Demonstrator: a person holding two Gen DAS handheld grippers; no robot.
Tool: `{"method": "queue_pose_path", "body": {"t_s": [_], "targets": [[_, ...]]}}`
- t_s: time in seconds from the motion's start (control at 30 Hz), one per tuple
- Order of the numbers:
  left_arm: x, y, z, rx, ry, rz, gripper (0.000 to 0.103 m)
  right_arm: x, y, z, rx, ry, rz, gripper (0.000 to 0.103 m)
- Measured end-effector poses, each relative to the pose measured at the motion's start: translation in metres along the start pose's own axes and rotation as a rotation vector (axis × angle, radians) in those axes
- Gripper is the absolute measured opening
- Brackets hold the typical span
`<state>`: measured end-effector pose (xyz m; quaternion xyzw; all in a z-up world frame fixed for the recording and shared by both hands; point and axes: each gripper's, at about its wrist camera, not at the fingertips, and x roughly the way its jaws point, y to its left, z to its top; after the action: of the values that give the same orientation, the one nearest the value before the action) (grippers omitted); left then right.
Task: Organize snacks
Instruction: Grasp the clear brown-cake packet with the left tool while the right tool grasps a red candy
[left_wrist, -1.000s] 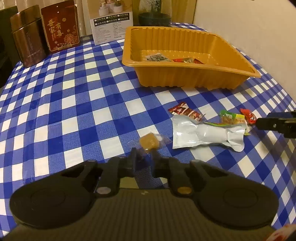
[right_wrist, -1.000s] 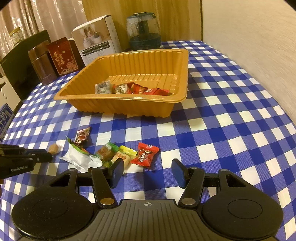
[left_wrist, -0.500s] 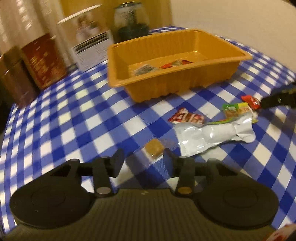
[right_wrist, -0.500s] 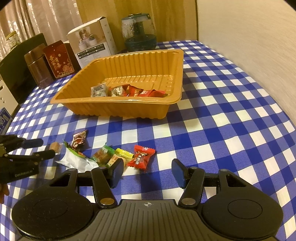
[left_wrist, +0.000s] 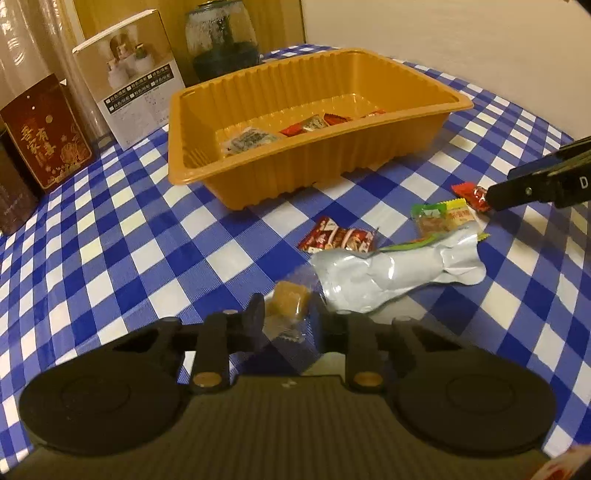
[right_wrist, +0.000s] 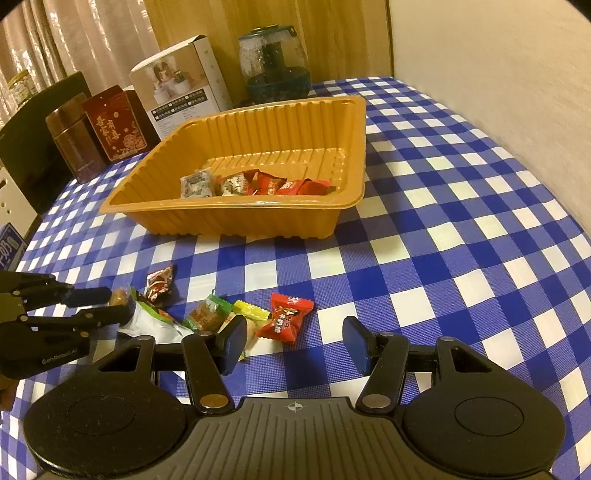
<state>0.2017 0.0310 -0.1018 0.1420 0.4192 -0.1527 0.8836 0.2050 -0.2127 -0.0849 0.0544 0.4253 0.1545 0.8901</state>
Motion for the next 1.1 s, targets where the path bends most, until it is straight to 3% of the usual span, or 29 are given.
{"method": "queue_pose_path", "body": {"t_s": [0.23, 0.7, 0.73, 0.8, 0.87, 0.97, 1.03, 1.1], "targets": [[-0.007, -0.003, 0.000, -0.043, -0.014, -0.040, 0.020, 0.003, 0.001, 0.000, -0.009, 0.007, 0.005, 0.058], [-0.006, -0.003, 0.000, -0.064, -0.002, -0.025, 0.021, 0.013, 0.001, 0.001, -0.007, 0.014, 0.006, 0.057], [-0.005, -0.002, -0.001, -0.065, -0.004, -0.026, 0.022, 0.014, 0.000, 0.002, 0.001, 0.014, 0.006, 0.056], [-0.005, -0.002, -0.001, -0.068, -0.011, -0.021, 0.023, 0.016, 0.001, 0.002, -0.001, 0.020, 0.003, 0.043], [-0.002, -0.002, -0.002, -0.077, -0.005, 0.002, 0.036, 0.019, 0.002, 0.001, -0.012, 0.030, -0.004, 0.040], [0.000, 0.000, -0.003, -0.082, -0.022, -0.003, 0.044, 0.020, 0.006, 0.000, -0.035, 0.025, -0.013, 0.035], [0.001, 0.003, -0.002, -0.087, -0.033, -0.012, 0.044, 0.021, 0.009, 0.000, -0.045, 0.027, -0.012, 0.025], [0.002, 0.003, -0.002, -0.085, -0.041, -0.020, 0.044, 0.021, 0.010, -0.001, -0.045, 0.029, -0.008, 0.024]]}}
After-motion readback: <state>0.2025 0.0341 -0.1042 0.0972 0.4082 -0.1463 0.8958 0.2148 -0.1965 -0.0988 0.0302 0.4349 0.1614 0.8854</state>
